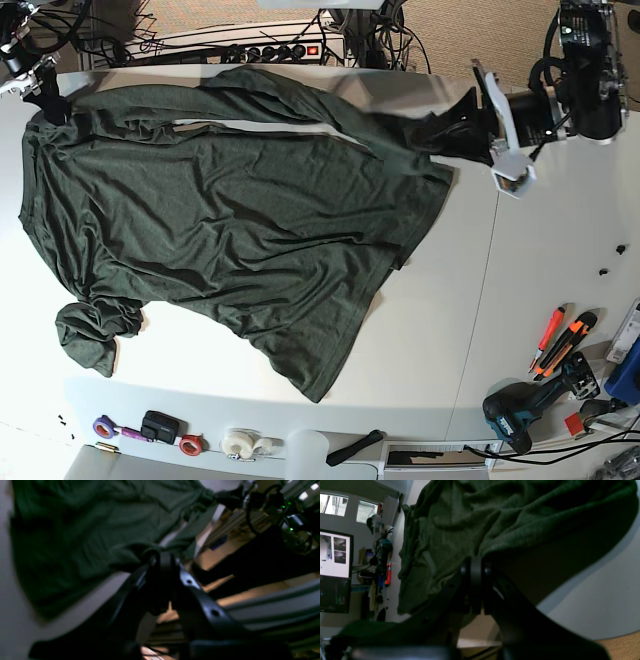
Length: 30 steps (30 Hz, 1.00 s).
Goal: Layout the t-shirt on the table in an organized manner, then fold the t-shirt properly
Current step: 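Lift the shirt side with the left gripper and pull it taut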
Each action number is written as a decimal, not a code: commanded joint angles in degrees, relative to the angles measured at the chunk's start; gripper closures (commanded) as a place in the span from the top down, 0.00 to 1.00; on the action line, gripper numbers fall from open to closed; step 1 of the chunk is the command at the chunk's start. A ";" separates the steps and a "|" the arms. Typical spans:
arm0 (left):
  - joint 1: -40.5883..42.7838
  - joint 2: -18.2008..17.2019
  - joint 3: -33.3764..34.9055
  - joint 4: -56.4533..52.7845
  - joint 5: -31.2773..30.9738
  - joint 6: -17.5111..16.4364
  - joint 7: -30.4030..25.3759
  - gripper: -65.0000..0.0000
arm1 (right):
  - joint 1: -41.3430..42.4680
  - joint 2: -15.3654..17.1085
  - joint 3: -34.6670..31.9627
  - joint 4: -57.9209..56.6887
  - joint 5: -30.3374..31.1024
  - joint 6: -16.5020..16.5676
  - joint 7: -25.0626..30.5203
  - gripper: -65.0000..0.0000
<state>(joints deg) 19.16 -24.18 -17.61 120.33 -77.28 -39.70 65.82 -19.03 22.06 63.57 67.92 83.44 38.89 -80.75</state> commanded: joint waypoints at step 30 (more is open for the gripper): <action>-17.70 1.31 -3.04 1.07 20.74 4.39 -12.74 0.00 | 12.50 1.70 0.31 0.72 -10.69 1.11 12.37 0.00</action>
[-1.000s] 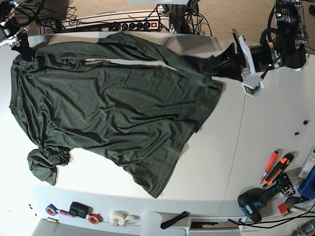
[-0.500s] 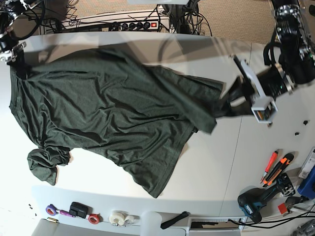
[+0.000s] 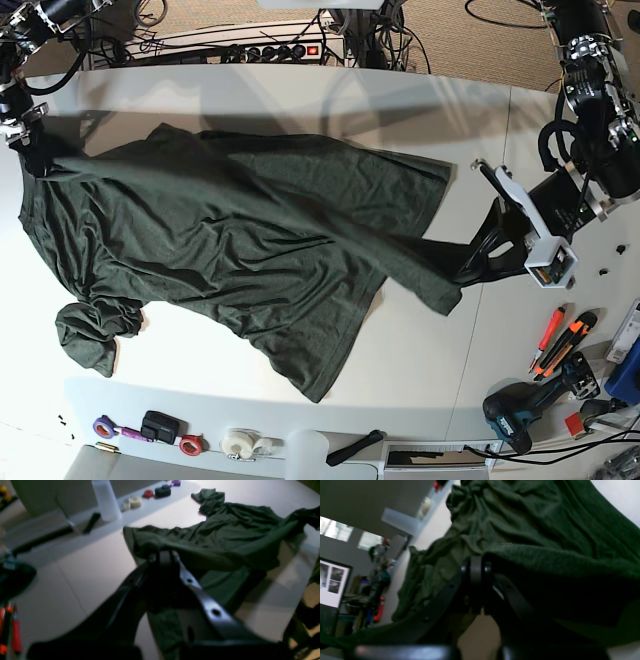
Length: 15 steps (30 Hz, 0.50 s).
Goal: Layout the t-shirt on the table in an organized manner, then fold the t-shirt properly
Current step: 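Lift the shirt side with the left gripper and pull it taut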
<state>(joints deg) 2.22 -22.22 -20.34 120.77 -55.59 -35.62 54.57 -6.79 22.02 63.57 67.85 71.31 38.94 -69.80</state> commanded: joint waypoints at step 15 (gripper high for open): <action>0.37 -0.66 0.33 -13.66 -0.98 0.44 3.34 0.00 | 0.24 1.62 0.22 0.76 -3.43 1.06 1.42 0.00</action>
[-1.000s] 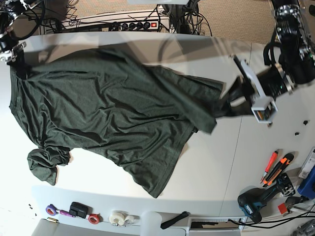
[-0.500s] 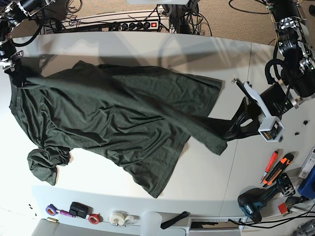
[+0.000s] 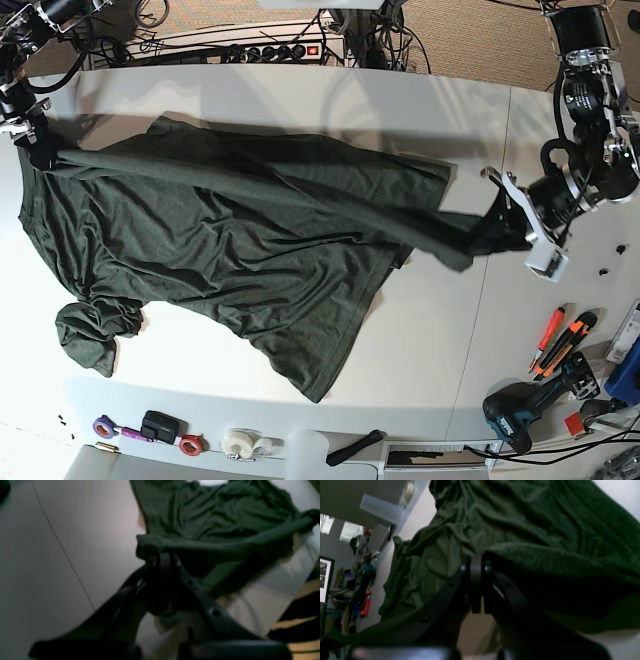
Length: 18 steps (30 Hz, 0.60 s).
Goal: Layout the t-shirt on the table in an organized manner, then fold the t-shirt properly
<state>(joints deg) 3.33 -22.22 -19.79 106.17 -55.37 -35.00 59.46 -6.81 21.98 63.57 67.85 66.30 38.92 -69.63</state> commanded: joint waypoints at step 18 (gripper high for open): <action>3.15 -0.63 12.68 0.74 13.97 3.13 -12.09 0.00 | 0.17 1.66 0.22 0.74 0.11 1.08 1.05 0.00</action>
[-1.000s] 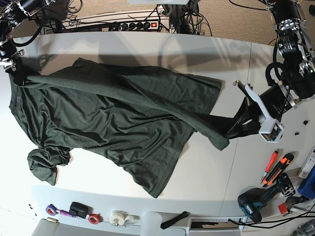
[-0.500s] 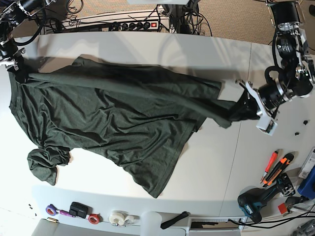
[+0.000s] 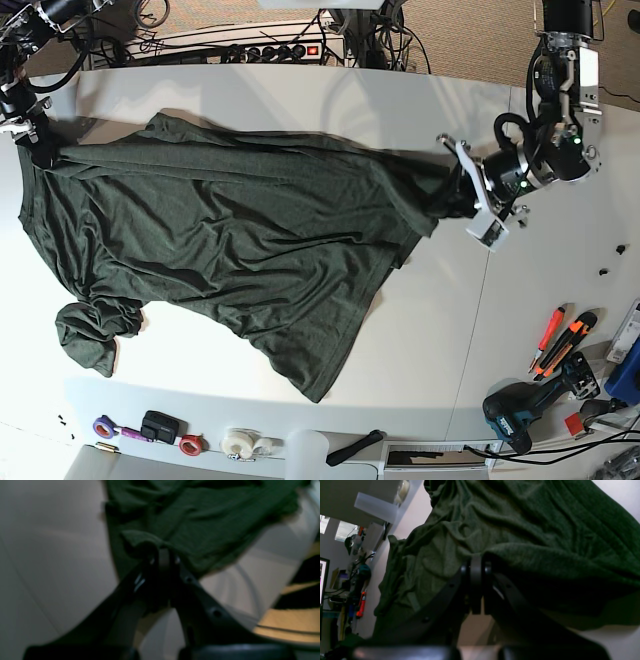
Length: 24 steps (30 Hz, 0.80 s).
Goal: Layout the t-shirt on the table in an organized manner, then fold the t-shirt properly
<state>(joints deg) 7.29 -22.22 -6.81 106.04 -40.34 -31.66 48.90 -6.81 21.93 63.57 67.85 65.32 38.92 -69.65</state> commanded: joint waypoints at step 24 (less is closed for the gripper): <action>-0.28 -0.63 -0.33 0.87 3.74 2.34 -1.81 0.43 | 0.17 1.73 0.22 0.74 2.27 1.08 4.59 0.34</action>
<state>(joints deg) 7.66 -22.24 -6.81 106.04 -35.77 -29.34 48.34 -6.83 21.98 63.57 67.85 66.08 38.92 -66.48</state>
